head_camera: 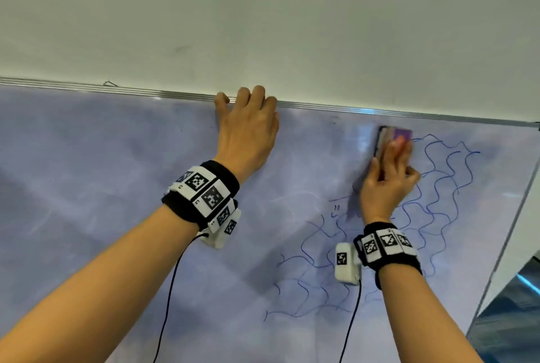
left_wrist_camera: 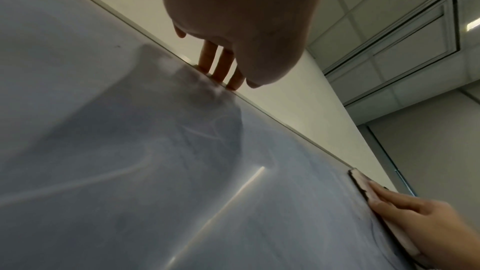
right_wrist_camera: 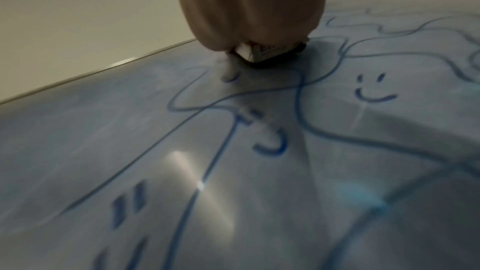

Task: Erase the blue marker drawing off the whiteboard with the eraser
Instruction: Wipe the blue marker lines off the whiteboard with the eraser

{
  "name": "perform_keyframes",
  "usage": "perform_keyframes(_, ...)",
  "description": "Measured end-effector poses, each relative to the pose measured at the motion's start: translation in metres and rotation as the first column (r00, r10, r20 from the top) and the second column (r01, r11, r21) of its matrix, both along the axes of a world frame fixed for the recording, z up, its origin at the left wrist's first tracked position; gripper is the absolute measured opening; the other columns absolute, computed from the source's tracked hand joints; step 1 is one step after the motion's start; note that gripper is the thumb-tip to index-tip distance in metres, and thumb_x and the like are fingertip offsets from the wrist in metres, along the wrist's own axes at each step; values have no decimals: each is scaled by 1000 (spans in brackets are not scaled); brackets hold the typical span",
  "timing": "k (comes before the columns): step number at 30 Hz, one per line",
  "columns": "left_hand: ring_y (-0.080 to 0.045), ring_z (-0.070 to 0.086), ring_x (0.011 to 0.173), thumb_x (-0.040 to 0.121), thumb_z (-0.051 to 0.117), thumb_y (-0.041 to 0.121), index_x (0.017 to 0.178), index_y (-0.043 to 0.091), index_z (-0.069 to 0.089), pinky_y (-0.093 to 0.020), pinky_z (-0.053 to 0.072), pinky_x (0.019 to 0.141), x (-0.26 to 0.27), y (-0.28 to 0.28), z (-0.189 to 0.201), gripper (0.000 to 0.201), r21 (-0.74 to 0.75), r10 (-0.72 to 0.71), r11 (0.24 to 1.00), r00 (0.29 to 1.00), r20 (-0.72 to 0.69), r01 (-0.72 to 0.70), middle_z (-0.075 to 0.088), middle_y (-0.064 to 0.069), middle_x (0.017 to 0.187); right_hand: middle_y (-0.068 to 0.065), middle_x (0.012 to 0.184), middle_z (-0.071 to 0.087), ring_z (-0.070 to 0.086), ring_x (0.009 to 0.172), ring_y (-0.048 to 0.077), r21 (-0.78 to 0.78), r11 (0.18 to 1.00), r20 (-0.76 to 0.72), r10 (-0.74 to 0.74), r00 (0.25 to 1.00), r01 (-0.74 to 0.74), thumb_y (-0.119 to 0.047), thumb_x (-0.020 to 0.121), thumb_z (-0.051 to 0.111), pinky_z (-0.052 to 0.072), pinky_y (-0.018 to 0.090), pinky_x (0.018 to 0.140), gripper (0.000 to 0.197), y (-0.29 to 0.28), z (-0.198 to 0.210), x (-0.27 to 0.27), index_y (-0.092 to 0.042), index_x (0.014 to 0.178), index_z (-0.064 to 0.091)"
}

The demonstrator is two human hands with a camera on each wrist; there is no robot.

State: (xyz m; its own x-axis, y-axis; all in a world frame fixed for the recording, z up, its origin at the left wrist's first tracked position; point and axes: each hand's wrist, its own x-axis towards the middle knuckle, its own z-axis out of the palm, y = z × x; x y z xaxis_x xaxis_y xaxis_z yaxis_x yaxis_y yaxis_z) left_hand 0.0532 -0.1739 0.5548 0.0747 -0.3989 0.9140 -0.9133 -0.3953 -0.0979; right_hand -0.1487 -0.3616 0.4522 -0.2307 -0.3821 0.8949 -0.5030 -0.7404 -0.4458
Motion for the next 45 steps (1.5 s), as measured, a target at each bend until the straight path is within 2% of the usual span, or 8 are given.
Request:
perform_keyframes(5,-27,47,85,93,41,22,91,15,58,-45,33,78,-10,-8,2,19,-14,39,999,999,-12,-39,53,-3,93,12,150,36,38,89,33,188,982,161,-34,986,3,-25,92,52,31,25,74,44,-18,5,-23,-18,136,51)
perform_keyframes(13,-27,48,85,94,40,22,92,14,59,-44,34,78,-46,-41,0,21,-43,61,997,998,-20,-61,53,-4,94,12,147,40,37,91,25,-154,983,-209,70,975,-104,-21,92,59,35,30,80,40,-6,1,-15,-20,131,57)
perform_keyframes(22,-27,47,87,94,40,20,95,14,58,-42,32,79,-51,-52,-2,19,-129,75,988,994,-83,-86,54,-5,95,10,152,33,41,94,38,209,978,188,-12,982,-28,-23,92,53,33,23,76,46,-74,15,-77,-18,137,49)
perform_keyframes(26,-27,46,88,94,39,21,95,13,57,-43,31,79,-53,-53,-3,19,-139,94,985,992,-87,-105,53,-6,95,12,149,38,34,91,24,9,998,-17,56,998,-56,-23,94,54,35,28,76,43,-50,1,-57,-20,137,51)
perform_keyframes(29,-27,45,88,94,40,22,95,14,57,-42,29,79,-51,-54,-5,19,-147,88,984,992,-91,-101,52,-6,95,13,147,40,38,91,27,-60,997,-76,52,996,-57,-24,93,55,39,33,78,40,-64,-6,-72,-20,133,55)
perform_keyframes(33,-27,45,89,94,40,22,97,14,57,-41,27,80,-51,-54,-6,18,-145,88,984,991,-96,-102,52,-6,96,15,149,37,48,101,39,178,984,188,-31,982,-3,-22,93,52,26,20,78,43,-104,-3,-115,-18,136,50)
perform_keyframes(38,-28,44,89,93,41,22,94,14,56,-41,29,80,-53,-57,-5,17,-166,86,980,989,-122,-106,52,-7,96,3,156,26,40,117,34,470,879,368,-107,924,-85,-27,96,48,33,24,92,48,-107,-2,-127,-26,143,40)
perform_keyframes(45,-28,43,89,94,40,23,94,14,55,-42,30,79,-51,-60,-7,18,-187,87,976,987,-134,-111,51,-8,96,12,149,38,35,92,24,97,993,43,56,998,-60,-28,94,50,35,29,79,44,-70,-16,-86,-20,137,49)
